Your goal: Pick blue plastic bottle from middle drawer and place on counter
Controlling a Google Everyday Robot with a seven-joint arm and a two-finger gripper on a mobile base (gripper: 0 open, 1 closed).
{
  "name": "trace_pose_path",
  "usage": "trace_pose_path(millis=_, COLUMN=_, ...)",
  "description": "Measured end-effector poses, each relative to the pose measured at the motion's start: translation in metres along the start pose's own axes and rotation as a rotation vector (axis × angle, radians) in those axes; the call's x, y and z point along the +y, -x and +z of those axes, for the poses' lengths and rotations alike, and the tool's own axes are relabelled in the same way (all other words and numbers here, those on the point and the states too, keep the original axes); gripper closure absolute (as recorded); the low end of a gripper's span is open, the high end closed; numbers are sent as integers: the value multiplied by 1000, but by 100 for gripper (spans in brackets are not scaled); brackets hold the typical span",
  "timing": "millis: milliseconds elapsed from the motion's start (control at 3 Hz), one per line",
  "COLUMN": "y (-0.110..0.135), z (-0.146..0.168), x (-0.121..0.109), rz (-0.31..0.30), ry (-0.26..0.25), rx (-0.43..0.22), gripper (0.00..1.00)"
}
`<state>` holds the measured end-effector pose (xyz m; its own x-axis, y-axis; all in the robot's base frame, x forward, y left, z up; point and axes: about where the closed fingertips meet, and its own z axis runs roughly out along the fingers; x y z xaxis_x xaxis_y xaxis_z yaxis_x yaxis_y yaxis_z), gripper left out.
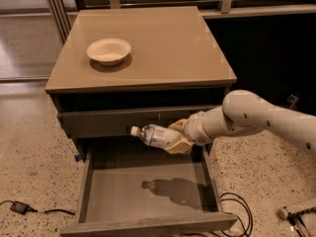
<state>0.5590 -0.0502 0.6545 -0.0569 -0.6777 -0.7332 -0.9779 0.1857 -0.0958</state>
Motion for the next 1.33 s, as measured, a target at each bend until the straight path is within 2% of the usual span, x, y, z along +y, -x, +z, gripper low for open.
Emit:
trace_pose_path(millis=333, y=44, z=-46, x=-6, rz=-87, ry=-69, rx=-1, gripper=100)
trace_pose_path(millis=1000, y=132, z=-168, x=0, rz=-259, ry=-250, rx=39, gripper=100)
trace_pose_path(millis=1333, y=137, z=-166, x=-7, rz=-272, ry=-245, rx=39, gripper=100)
